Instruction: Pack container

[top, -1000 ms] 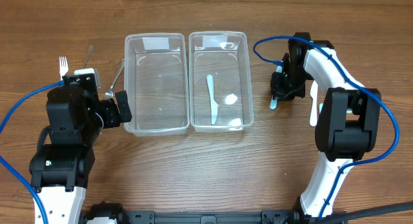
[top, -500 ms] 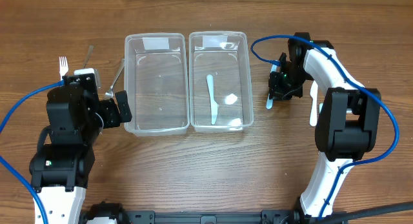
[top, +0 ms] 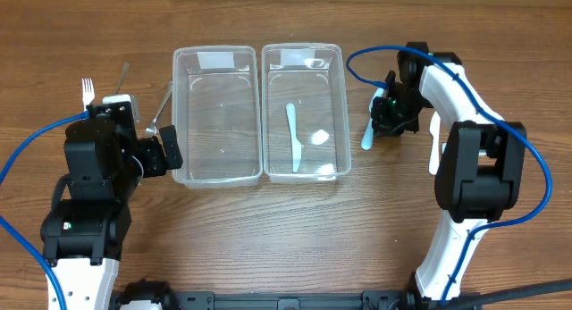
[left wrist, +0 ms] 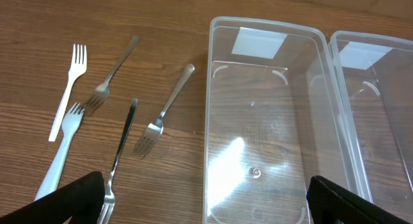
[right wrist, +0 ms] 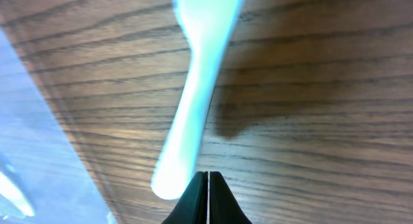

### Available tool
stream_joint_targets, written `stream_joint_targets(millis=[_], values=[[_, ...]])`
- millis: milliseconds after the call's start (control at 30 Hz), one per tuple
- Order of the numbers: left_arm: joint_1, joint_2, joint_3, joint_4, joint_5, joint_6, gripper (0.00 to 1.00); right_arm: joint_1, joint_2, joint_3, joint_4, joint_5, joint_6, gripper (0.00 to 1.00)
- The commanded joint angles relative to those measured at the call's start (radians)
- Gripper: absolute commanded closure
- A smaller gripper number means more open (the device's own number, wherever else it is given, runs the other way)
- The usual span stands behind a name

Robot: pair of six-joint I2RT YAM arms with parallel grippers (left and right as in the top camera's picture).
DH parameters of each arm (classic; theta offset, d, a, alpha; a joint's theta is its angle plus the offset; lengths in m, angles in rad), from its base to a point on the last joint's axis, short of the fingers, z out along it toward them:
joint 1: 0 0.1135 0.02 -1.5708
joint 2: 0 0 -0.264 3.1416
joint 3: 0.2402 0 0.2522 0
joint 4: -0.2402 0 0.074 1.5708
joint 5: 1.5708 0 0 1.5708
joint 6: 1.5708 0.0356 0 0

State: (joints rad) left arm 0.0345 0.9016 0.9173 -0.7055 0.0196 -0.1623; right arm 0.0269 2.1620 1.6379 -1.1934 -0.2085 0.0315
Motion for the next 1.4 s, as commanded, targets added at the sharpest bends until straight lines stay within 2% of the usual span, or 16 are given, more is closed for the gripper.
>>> stream_joint_targets(millis=[0, 133, 167, 200, 233, 333, 400, 567, 700, 933, 1167, 1267, 1367], values=[[0.005, 0.0, 0.027, 0.007, 0.007, 0.002, 0.0, 0.006, 0.015, 0.072, -0.024, 0.016, -0.005, 0.96], [0.005, 0.0, 0.027, 0.007, 0.007, 0.002, 0.0, 0.006, 0.015, 0.093, -0.04, 0.031, -0.001, 0.96], [0.005, 0.0, 0.027, 0.007, 0.007, 0.002, 0.0, 0.006, 0.015, 0.093, -0.046, 0.029, 0.009, 0.83], [0.005, 0.001, 0.027, 0.007, 0.007, 0.002, 0.0, 0.006, 0.015, 0.093, -0.05, 0.027, 0.026, 0.51], [0.005, 0.0, 0.027, 0.007, 0.007, 0.002, 0.0, 0.009, 0.015, 0.093, -0.05, 0.027, 0.053, 0.41], [0.005, 0.0, 0.027, 0.008, 0.007, 0.002, 0.0, 0.027, 0.015, 0.093, -0.016, 0.034, 0.157, 0.32], [0.005, 0.0, 0.027, 0.012, 0.007, 0.002, 0.0, 0.035, 0.015, 0.093, 0.017, 0.043, 0.227, 0.17], [0.005, 0.0, 0.027, 0.016, 0.007, 0.002, 0.0, 0.072, 0.015, 0.093, 0.068, 0.145, 0.367, 0.16], [0.005, 0.0, 0.027, 0.019, 0.007, 0.002, 0.0, 0.08, 0.015, 0.091, 0.059, 0.189, 0.42, 0.17], [0.005, 0.0, 0.027, 0.019, 0.007, 0.002, 0.0, 0.081, 0.024, 0.084, 0.036, 0.188, 0.438, 0.22], [0.005, 0.0, 0.027, 0.019, 0.007, 0.002, 0.0, 0.085, 0.085, 0.084, -0.017, 0.18, 0.441, 0.22], [0.005, 0.0, 0.027, 0.029, 0.007, 0.002, 0.0, 0.085, 0.087, 0.084, -0.032, 0.162, 0.441, 0.3], [0.005, 0.0, 0.027, 0.032, 0.007, 0.002, 0.0, 0.087, 0.087, 0.08, -0.05, 0.138, 0.44, 0.3]])
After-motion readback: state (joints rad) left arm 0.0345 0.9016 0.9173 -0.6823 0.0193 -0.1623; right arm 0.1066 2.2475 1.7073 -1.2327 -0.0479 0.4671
